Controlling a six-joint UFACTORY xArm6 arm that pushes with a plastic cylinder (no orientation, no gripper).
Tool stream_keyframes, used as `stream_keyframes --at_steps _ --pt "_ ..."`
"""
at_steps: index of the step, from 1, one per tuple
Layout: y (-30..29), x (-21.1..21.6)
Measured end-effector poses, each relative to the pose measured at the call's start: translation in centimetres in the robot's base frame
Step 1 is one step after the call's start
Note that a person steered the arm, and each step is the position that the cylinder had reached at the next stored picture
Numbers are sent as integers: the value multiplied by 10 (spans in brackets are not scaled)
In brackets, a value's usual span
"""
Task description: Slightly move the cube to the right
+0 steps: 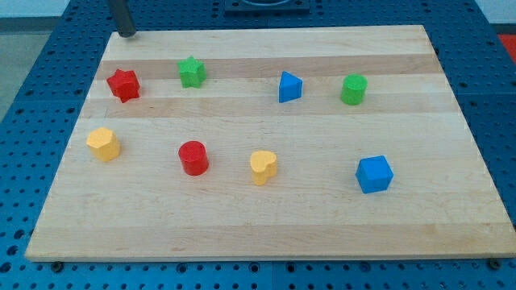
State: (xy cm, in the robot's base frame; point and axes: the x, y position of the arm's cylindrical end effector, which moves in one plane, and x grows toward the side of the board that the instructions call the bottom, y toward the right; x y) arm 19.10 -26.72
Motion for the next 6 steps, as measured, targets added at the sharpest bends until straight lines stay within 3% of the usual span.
stream_keyframes --at_steps 6 --pt "7 2"
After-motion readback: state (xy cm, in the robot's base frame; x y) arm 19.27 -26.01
